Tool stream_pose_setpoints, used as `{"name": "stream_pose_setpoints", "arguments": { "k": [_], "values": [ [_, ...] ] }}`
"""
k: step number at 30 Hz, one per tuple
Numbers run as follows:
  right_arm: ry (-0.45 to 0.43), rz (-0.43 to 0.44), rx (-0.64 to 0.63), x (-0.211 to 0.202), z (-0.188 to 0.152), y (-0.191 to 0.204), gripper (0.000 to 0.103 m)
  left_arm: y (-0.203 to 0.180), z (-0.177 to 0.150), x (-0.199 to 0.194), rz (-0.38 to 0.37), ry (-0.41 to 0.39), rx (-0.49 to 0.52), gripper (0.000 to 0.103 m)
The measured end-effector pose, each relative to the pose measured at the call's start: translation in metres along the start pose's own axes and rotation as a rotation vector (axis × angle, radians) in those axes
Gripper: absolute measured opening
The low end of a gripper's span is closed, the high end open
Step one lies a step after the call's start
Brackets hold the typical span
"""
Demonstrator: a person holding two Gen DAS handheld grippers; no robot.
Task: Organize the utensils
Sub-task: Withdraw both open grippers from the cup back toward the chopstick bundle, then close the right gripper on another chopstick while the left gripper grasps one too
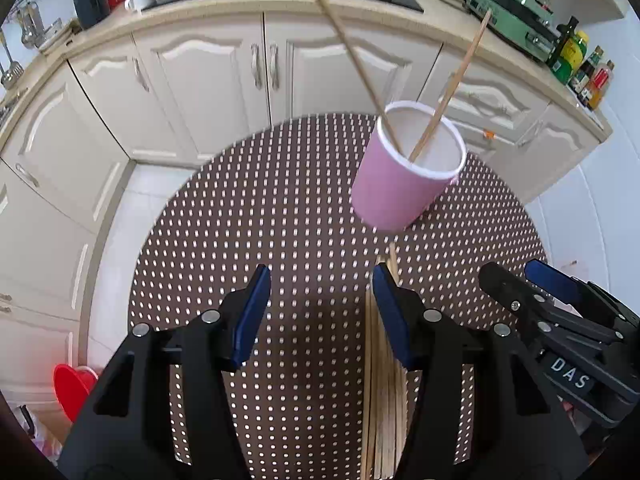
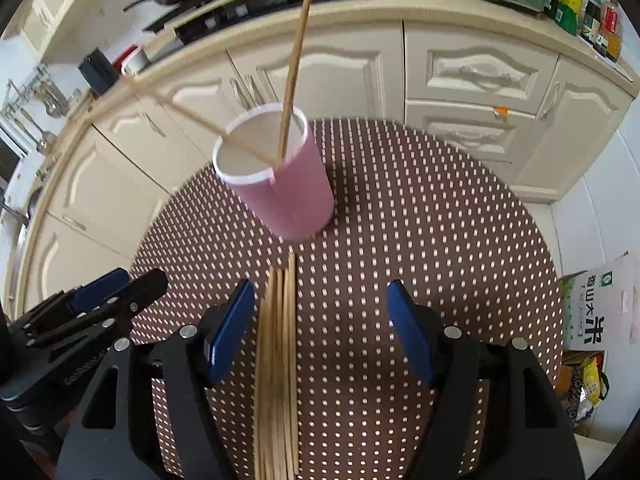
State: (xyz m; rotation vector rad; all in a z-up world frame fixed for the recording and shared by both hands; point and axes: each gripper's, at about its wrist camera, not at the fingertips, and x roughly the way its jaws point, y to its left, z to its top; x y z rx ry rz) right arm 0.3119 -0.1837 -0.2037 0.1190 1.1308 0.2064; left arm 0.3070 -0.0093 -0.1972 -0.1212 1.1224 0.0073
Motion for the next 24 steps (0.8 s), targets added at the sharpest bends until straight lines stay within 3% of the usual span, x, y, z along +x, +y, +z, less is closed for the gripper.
{"name": "stream_pose_setpoints", "arguments": {
  "k": [13, 24],
  "values": [
    [0.155, -0.057, -0.013, 0.051, -0.041, -0.004, 0.065, 0.020, -0.048, 0.039, -0.016, 0.152, -0.005, 0.057],
    [0.200, -0.112, -0.070, 0.074, -0.062, 0.016, 0.065, 0.036, -0.069, 0.053, -0.014, 0.219, -0.029, 0.060]
  ]
}}
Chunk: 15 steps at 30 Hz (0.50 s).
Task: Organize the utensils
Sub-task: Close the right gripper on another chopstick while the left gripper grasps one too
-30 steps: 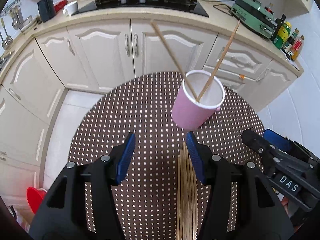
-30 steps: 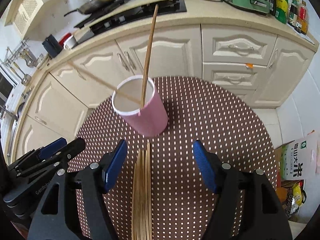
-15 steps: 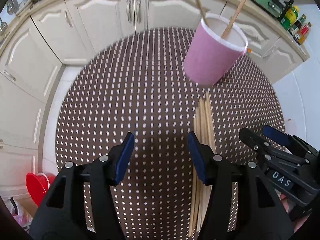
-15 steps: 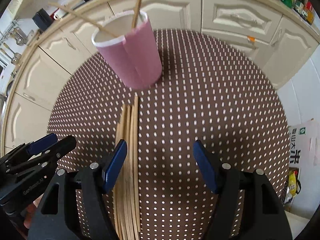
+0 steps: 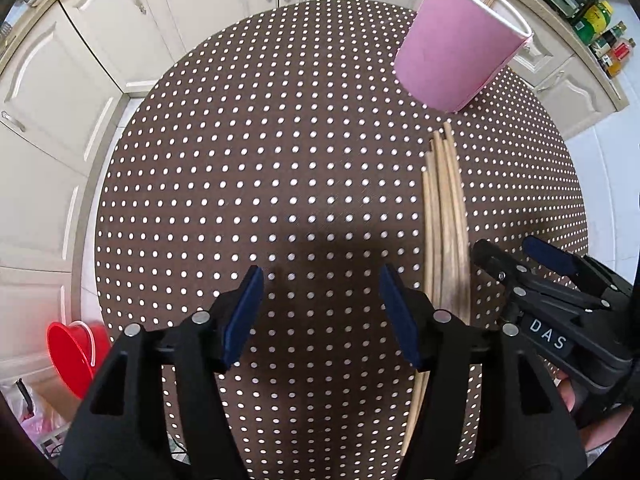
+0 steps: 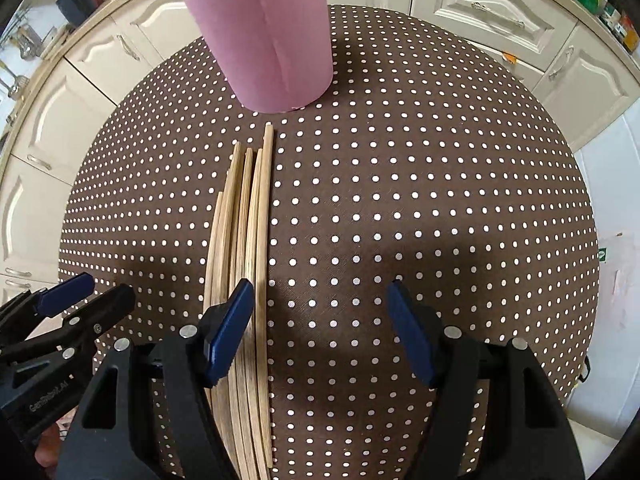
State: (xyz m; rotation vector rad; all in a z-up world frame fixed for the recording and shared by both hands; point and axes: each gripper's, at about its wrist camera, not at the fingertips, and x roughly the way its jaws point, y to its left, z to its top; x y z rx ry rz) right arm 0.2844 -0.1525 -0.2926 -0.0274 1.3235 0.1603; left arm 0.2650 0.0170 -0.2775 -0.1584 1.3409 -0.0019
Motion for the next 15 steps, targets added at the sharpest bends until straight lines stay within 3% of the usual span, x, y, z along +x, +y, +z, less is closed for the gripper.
{"name": "stream_pose_setpoints", "arguments": {
  "k": [12, 14, 15],
  "values": [
    [0.000, -0.072, -0.094, 0.017, -0.003, 0.027, 0.065, 0.007, -0.006, 0.015, -0.021, 0.040, -0.006, 0.061],
    [-0.013, -0.062, -0.112, 0.017, -0.001, 0.034, 0.059, 0.005, 0.000, 0.019, -0.030, 0.043, -0.010, 0.061],
    [-0.027, -0.051, -0.120, 0.016, -0.001, 0.035, 0.051, 0.005, 0.002, 0.020, -0.036, 0.044, -0.012, 0.061]
  ]
}}
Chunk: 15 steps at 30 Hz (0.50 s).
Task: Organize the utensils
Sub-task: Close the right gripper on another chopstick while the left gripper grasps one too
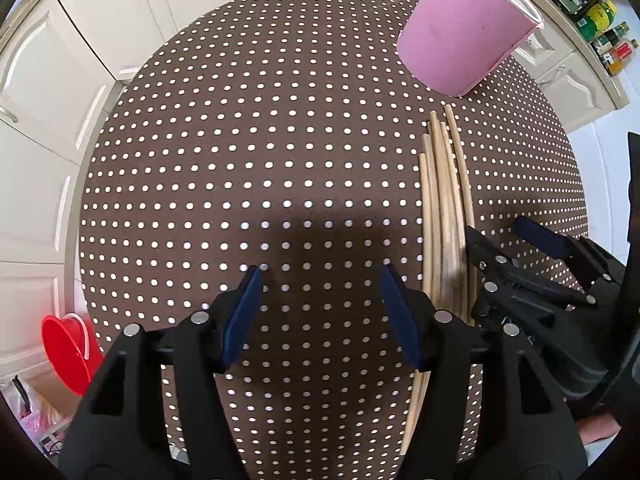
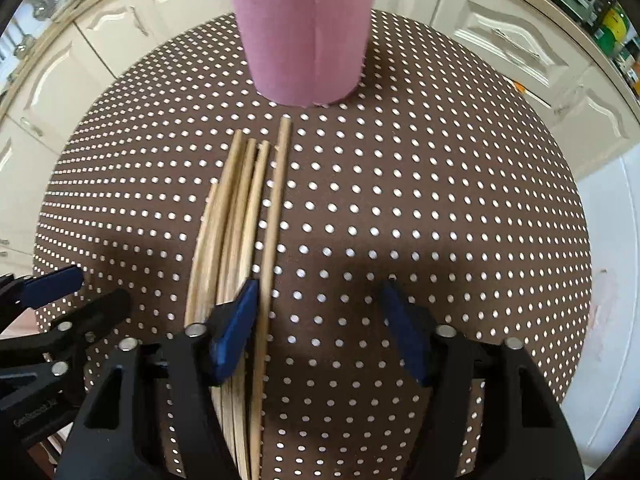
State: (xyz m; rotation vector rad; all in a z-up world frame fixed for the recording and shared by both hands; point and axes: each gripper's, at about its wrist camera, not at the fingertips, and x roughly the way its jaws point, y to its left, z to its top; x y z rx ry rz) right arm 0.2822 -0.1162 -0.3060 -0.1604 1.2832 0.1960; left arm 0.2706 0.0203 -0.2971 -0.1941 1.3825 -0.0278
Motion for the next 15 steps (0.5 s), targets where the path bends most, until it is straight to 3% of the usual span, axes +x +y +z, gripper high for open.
{"name": "stream_pose_setpoints", "arguments": {
  "k": [1, 3, 7, 15],
  "values": [
    [-0.012, 0.006, -0.007, -0.001, -0.001, 0.002, 0.039, -0.001, 0.001, 0.001, -0.006, 0.001, -0.001, 0.061],
    [-0.024, 0.021, 0.000, -0.002, -0.002, -0.002, 0.028, -0.005, 0.003, -0.001, -0.017, 0.000, -0.004, 0.061],
    [-0.027, 0.060, 0.029, -0.003, -0.004, -0.014, 0.014, -0.014, 0.006, 0.005, -0.044, 0.013, -0.003, 0.061],
    [-0.034, 0.236, 0.204, -0.011, -0.006, -0.062, 0.006, -0.046, 0.011, 0.016, -0.059, 0.022, 0.055, 0.061]
  ]
}}
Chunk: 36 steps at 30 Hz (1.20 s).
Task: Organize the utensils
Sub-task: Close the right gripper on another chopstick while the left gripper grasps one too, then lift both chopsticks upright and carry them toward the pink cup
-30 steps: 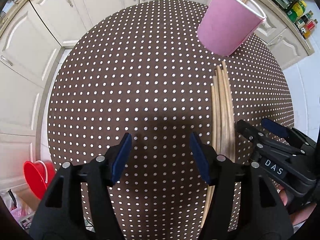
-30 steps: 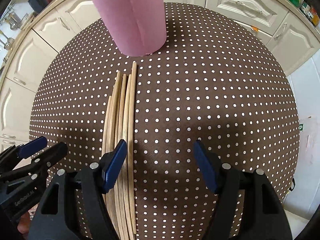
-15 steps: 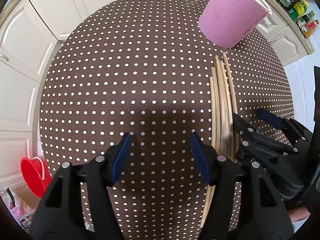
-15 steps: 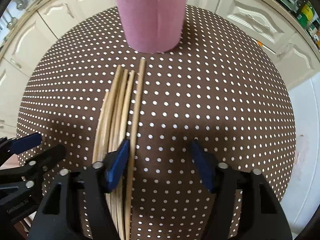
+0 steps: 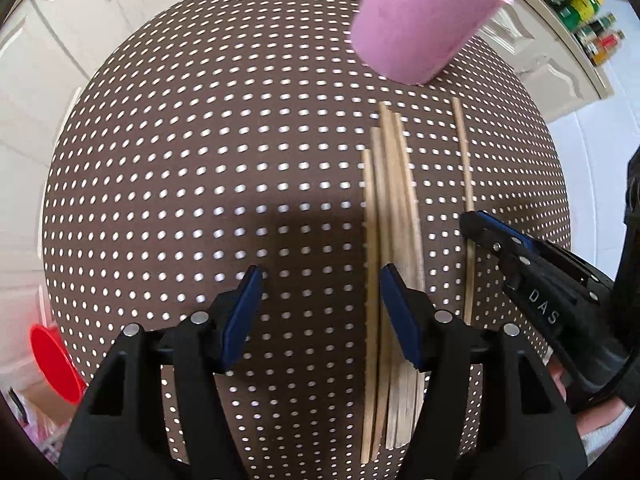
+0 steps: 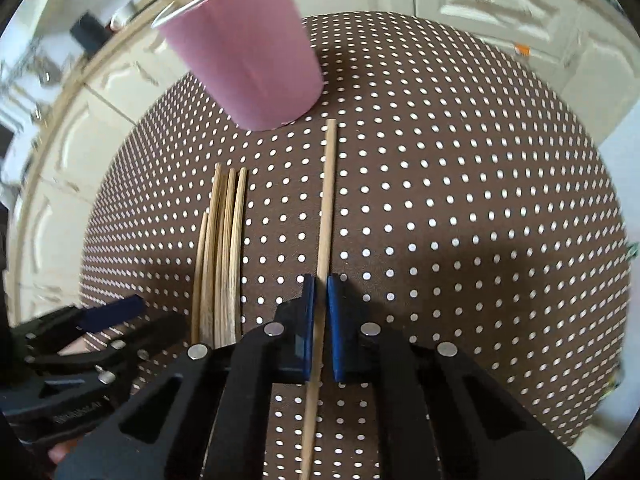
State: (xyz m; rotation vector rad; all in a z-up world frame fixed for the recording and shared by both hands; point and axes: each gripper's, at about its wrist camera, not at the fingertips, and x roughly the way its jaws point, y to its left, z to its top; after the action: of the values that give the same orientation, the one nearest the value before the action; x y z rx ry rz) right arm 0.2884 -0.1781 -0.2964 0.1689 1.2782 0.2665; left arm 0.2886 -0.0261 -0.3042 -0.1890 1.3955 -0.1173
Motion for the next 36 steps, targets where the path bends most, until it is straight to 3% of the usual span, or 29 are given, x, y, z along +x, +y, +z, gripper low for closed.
{"name": "stream_pose_setpoints", "arguments": {
  "k": [6, 13, 14, 17, 18, 27, 36],
  "values": [
    [0.006, 0.088, 0.100, 0.001, 0.015, -0.024, 0.005, -0.025, 0.010, 0.017, 0.109, 0.019, 0.045, 0.062],
    [0.008, 0.093, 0.109, 0.000, 0.026, -0.037, 0.005, -0.039, 0.027, 0.027, 0.179, 0.028, -0.025, 0.061],
    [0.008, 0.094, 0.110, 0.000, 0.027, -0.037, 0.005, -0.041, 0.029, 0.027, 0.193, 0.021, -0.034, 0.057],
    [0.010, 0.101, 0.129, -0.001, 0.020, -0.032, 0.005, -0.052, 0.039, 0.026, 0.201, -0.016, -0.033, 0.016],
    [0.012, 0.104, 0.140, -0.002, 0.020, -0.033, 0.005, -0.053, 0.042, 0.027, 0.203, -0.018, -0.032, 0.008],
    [-0.027, 0.119, 0.160, -0.022, 0.010, -0.048, 0.005, -0.044, 0.038, 0.012, 0.210, -0.040, -0.053, 0.006],
    [-0.165, 0.094, 0.130, -0.057, 0.013, -0.050, 0.005, -0.016, 0.038, -0.036, 0.199, -0.130, -0.111, 0.006]
  ]
}}
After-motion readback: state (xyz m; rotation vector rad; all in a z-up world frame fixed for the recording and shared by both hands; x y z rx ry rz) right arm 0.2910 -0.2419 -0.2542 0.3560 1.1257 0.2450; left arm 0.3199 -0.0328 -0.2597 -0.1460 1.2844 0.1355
